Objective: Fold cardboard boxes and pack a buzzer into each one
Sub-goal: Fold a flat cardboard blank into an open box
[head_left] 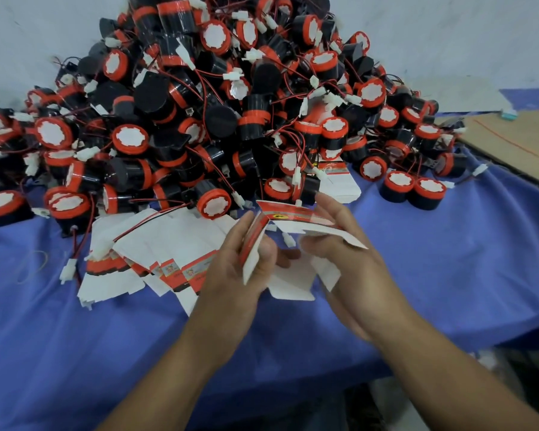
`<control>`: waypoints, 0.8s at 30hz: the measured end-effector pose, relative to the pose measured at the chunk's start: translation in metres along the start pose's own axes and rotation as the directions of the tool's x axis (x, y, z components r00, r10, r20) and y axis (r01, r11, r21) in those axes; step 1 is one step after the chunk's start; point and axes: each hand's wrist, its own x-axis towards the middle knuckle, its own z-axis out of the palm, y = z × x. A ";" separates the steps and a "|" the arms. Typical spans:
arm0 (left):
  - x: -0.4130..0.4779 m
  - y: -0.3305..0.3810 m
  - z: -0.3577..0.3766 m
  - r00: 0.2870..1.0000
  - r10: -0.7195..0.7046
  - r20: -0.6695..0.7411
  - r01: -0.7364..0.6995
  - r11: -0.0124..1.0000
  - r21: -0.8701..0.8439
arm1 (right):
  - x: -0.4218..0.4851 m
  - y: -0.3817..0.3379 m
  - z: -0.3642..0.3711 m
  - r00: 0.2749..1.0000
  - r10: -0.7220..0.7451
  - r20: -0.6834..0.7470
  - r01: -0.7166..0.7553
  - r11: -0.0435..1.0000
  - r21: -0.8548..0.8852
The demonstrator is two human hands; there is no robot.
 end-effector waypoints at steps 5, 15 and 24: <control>-0.010 -0.010 0.007 0.981 0.026 0.190 -0.065 0.976 0.206 | 0.002 -0.001 -0.002 0.996 0.011 -0.091 -0.011 1.000 -0.002; -0.009 0.006 -0.002 0.985 0.090 0.147 -0.135 0.935 0.329 | 0.007 -0.013 -0.024 0.992 0.037 0.124 -0.060 0.981 0.185; -0.008 0.000 -0.001 0.982 0.140 0.129 -0.172 0.942 0.287 | 0.001 -0.005 -0.005 0.993 -0.073 0.092 0.085 0.987 -0.134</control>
